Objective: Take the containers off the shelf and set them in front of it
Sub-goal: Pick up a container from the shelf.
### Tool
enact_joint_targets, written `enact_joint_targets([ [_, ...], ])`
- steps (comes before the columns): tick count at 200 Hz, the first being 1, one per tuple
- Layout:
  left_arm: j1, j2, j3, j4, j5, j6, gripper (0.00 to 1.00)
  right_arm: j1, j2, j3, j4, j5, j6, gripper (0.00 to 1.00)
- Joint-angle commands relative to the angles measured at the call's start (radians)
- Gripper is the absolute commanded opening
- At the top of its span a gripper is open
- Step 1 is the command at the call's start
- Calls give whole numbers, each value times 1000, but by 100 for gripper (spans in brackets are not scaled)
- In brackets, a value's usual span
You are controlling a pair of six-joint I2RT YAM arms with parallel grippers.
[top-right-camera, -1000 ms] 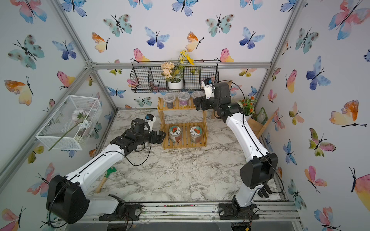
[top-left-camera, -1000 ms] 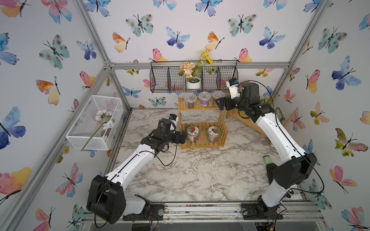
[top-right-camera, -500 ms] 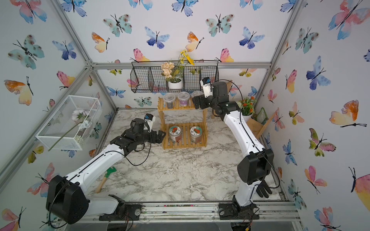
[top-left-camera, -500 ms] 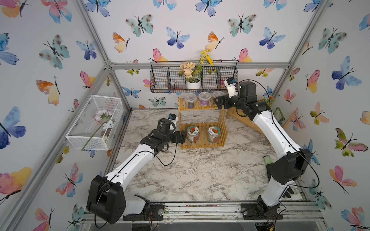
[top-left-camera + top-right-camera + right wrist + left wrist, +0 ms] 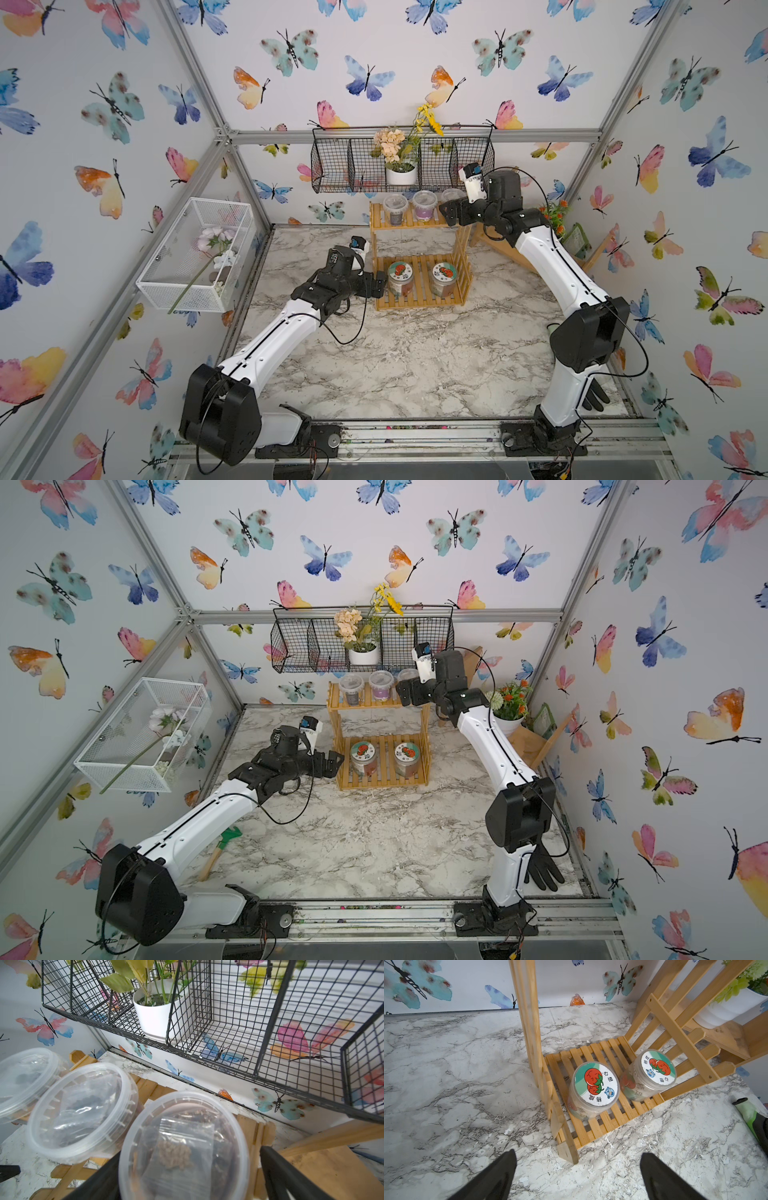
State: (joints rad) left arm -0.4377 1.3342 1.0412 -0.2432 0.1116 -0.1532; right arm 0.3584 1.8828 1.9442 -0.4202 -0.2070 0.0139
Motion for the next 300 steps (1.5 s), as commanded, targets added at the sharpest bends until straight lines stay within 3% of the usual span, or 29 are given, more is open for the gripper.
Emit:
enact_joint_targets([
  [1, 6, -9, -4, 16, 33, 12, 99, -4, 22, 39, 30, -17, -6, 98],
  [60, 6, -3, -3, 21, 32, 9, 99, 4, 62, 84, 37, -19, -3, 94],
  [108, 5, 0, -1, 22, 31, 6, 99, 5, 52, 67, 48, -23, -2, 70],
  [136, 6, 1, -1, 24, 30, 4, 99, 5, 32, 44, 59, -24, -2, 61],
  [259, 5, 12, 6, 31, 33, 4, 99, 16, -80, -10, 38, -57, 8, 56],
  [300, 5, 10, 2, 35, 35, 0, 99, 27, -185, -112, 34, -71, 14, 55],
])
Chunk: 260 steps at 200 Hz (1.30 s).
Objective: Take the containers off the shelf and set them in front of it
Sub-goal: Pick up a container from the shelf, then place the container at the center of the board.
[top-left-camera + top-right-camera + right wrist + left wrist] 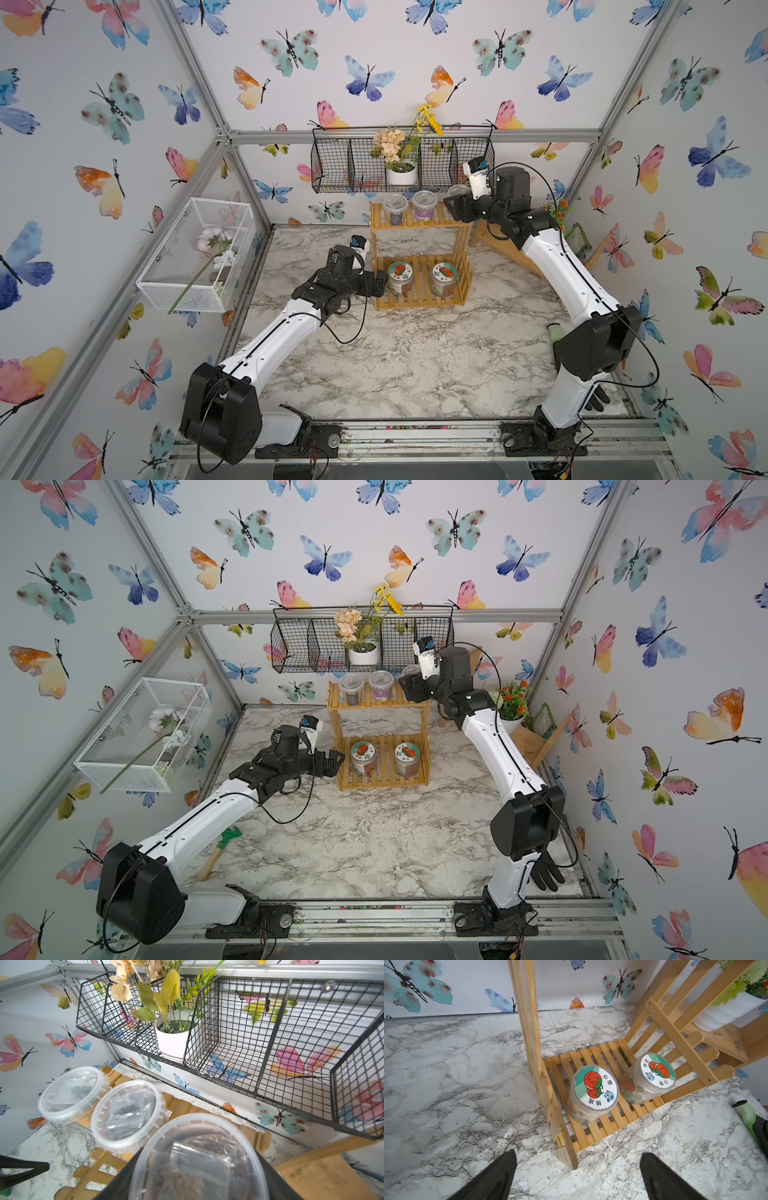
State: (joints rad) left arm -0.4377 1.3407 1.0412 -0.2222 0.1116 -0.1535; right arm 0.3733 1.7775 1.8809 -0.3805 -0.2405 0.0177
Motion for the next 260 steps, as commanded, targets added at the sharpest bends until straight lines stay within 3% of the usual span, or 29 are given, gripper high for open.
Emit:
enact_joint_targets([
  [1, 5, 4, 2, 14, 35, 0, 99, 12, -82, -52, -6, -37, 10, 55],
  [155, 5, -93, -102, 20, 27, -9, 99, 87, -658, -850, 152, -81, 56, 55],
  [260, 4, -120, -145, 32, 25, -21, 99, 224, -750, -1257, 350, 72, 124, 55],
])
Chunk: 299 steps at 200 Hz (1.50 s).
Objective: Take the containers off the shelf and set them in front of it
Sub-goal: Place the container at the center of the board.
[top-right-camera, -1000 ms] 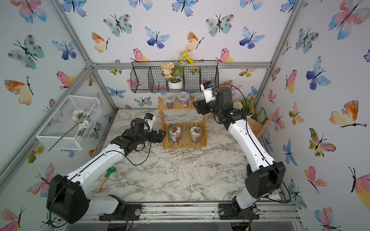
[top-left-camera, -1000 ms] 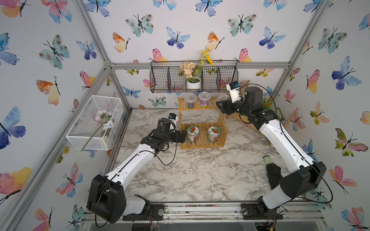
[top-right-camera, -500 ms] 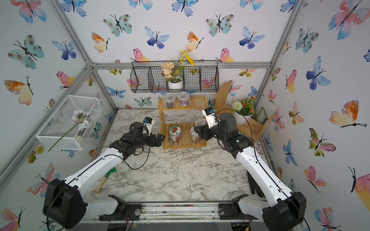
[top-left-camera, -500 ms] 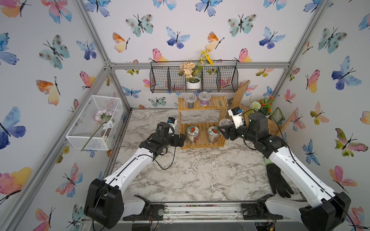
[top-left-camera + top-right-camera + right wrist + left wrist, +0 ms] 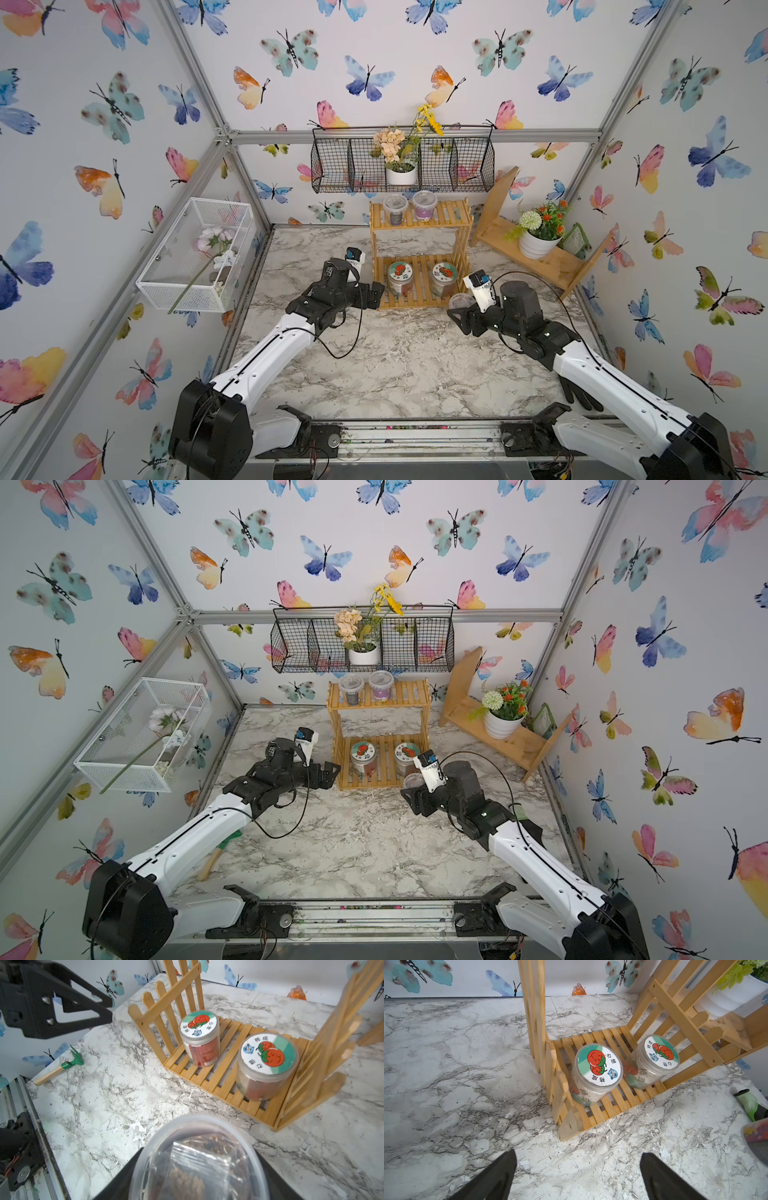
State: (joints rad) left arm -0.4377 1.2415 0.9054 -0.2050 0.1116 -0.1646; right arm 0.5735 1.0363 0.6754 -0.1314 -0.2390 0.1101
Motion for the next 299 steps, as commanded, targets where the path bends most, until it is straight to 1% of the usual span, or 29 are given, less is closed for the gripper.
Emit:
enact_joint_targets([
  [1, 5, -22, -10, 15, 26, -10, 99, 25, -9, -53, 104, 72, 33, 55],
  [43, 5, -24, -16, 19, 19, -11, 99, 42, 20, -161, 230, 129, 80, 55],
  [78, 5, -20, -11, 19, 11, -6, 99, 43, 91, -203, 333, 156, 108, 55],
  [180, 5, -19, -15, 29, 1, -4, 99, 45, 304, -212, 533, 233, 118, 55],
  [250, 8, -22, -16, 29, -6, -2, 99, 45, 383, -231, 610, 295, 123, 56],
  [285, 7, -22, -12, 28, -9, -1, 99, 45, 407, -239, 631, 319, 130, 57],
  [299, 7, -24, -12, 30, -9, -1, 99, 45, 410, -241, 635, 322, 131, 59],
])
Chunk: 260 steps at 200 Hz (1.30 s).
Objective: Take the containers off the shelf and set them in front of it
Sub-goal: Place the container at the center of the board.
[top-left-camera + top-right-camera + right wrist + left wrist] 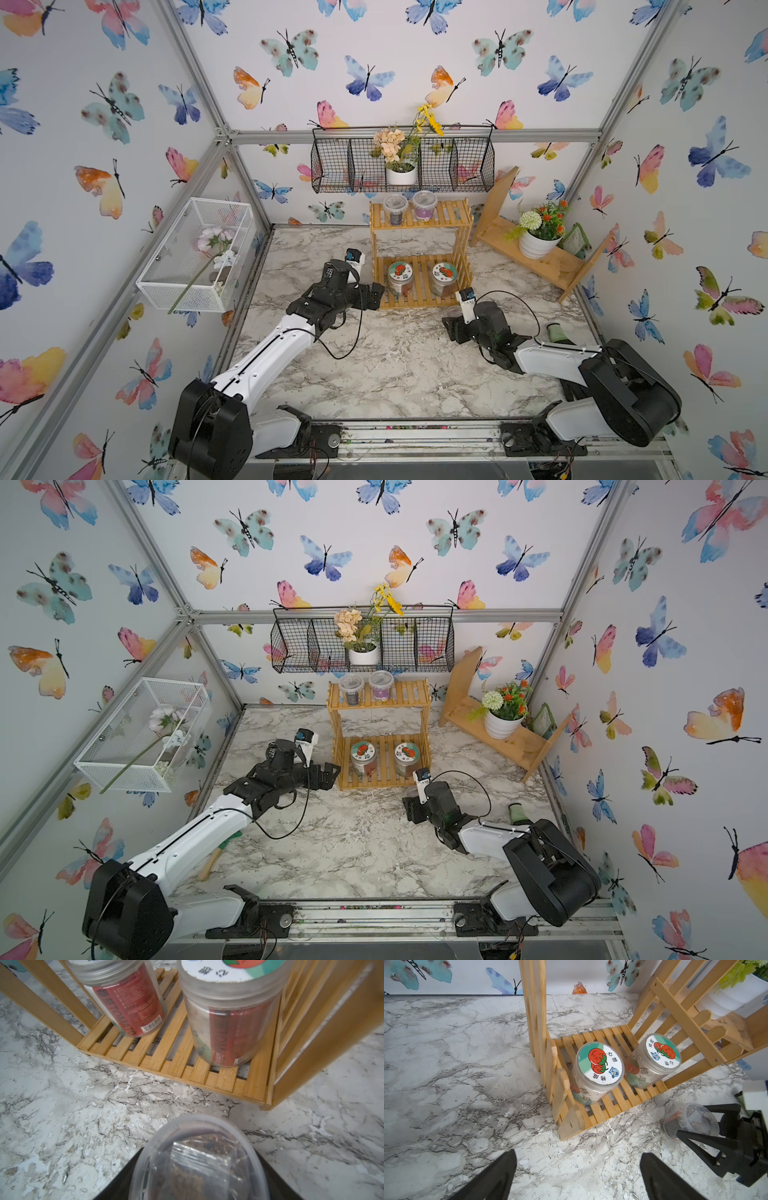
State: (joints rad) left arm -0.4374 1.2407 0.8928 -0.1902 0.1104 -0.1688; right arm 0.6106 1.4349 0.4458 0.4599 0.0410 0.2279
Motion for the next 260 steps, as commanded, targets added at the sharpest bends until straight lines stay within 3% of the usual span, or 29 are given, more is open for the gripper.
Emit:
enact_joint_targets([
  [1, 6, -24, 1, 15, -9, 3, 99, 8, 12, -12, 43, 42, 13, 59],
  [75, 6, -31, -5, 20, -17, 8, 99, 8, 38, -27, 54, 59, 15, 74],
  [129, 9, -33, -9, 24, -18, 9, 99, 9, 4, -20, 28, 71, 13, 98],
  [197, 20, -33, -4, 32, -8, 15, 99, 18, -147, 72, -183, 14, -35, 98],
  [260, 34, -36, 30, 19, 24, 27, 99, 17, -186, 346, -384, -70, -128, 98],
])
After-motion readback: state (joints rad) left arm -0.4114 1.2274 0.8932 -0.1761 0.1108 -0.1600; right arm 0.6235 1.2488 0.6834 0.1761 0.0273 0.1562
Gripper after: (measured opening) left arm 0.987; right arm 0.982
